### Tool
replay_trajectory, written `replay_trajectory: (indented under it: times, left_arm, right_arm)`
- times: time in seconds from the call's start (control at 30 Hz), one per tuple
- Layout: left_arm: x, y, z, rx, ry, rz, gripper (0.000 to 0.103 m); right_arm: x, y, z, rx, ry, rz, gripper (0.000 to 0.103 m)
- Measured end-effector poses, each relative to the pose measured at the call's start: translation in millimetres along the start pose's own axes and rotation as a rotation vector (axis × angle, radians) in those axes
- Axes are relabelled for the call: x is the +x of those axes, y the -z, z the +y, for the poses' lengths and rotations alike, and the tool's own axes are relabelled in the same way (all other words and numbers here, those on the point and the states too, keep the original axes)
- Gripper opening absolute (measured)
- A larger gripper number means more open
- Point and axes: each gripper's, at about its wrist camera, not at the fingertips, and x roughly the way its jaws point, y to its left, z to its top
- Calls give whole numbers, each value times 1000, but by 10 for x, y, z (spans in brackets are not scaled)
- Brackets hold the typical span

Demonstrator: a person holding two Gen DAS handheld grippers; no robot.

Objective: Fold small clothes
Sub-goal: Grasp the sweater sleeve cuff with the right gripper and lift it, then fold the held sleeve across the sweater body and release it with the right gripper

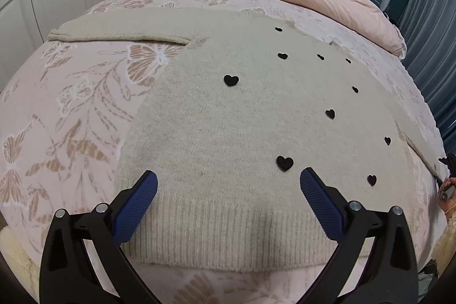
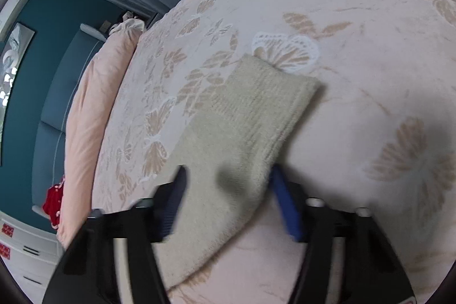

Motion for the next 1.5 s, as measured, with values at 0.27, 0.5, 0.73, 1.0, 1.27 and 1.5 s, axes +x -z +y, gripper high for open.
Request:
replay_trajectory:
  times: [0.27,0.5,0.73,1.0,1.27,1.5]
  left_arm:
    - [-4,-170,-53,39,41,-39,97]
    - [-83,-316,32,-30,85,-59,98]
    - [-72,-455,214,-13,99,-54,98]
    - [25,-379,342,-32,85,-44,98]
    - [137,-332,256,-55,101,-1,98]
    - [174,-524,322,-128,233,-34,98]
  right_arm:
    - [-461,1052,2273,-502,-574,141,8]
    - [-309,3461,3300,-835,-763,580,10]
    - [16,4056,2684,-1047,-365,513,23]
    - [906,2307,2538,-1133,188,162,64]
    - [1401,2021,2587,-974,175,210,11]
    - [267,3179,3515,-1038,-458,354,11]
